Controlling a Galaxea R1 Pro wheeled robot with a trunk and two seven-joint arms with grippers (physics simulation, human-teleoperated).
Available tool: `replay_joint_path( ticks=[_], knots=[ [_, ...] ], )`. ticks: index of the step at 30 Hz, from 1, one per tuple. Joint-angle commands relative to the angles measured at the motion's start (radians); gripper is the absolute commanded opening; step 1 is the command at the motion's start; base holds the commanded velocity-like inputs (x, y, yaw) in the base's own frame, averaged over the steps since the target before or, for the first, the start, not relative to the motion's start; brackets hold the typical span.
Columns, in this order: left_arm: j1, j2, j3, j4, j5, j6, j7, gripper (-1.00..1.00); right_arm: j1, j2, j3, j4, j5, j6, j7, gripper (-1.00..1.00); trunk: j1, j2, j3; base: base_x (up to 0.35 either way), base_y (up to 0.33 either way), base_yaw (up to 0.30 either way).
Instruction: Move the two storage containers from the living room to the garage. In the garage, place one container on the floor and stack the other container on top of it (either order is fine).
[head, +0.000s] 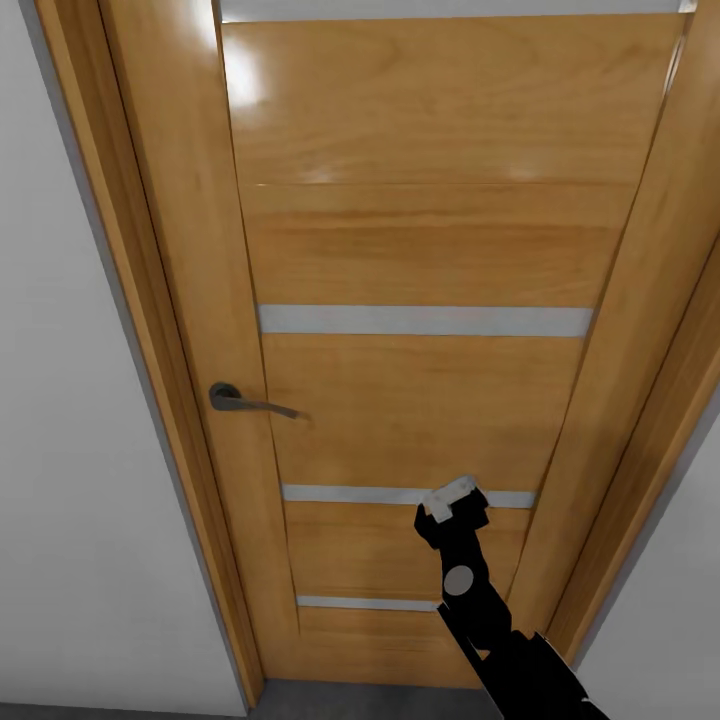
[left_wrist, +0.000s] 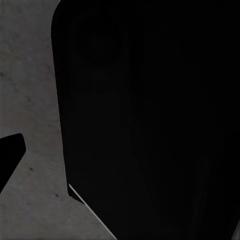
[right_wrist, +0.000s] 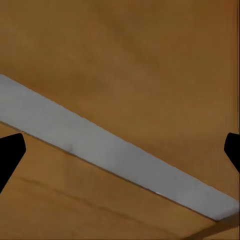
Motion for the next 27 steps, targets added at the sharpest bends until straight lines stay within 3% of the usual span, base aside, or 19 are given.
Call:
replay_joint_path(
  ticks=[1, 13, 27],
  knots=[
    [0.0, 0.0, 0.0, -0.001, 0.0, 0.0, 0.0, 1.0, -0.005, -0.001, 0.001, 0.0, 0.003, 0.013, -0.003, 1.0, 0.0, -0.001, -0.001, 0.0, 0.0, 0.0],
    [0.0, 0.0, -0.001, -0.001, 0.0, 0.0, 0.0, 1.0, -0.07, 0.0, -0.005, 0.011, 0.002, 0.042, -0.001, 1.0, 0.0, -0.001, -0.001, 0.0, 0.0, 0.0],
    [0.0, 0.0, 0.001, -0.001, 0.0, -0.001, 0.0, 1.0, -0.217, 0.011, -0.004, 0.207, -0.003, 0.053, -0.001, 1.0, 0.0, -0.001, -0.001, 0.0, 0.0, 0.0]
  ],
)
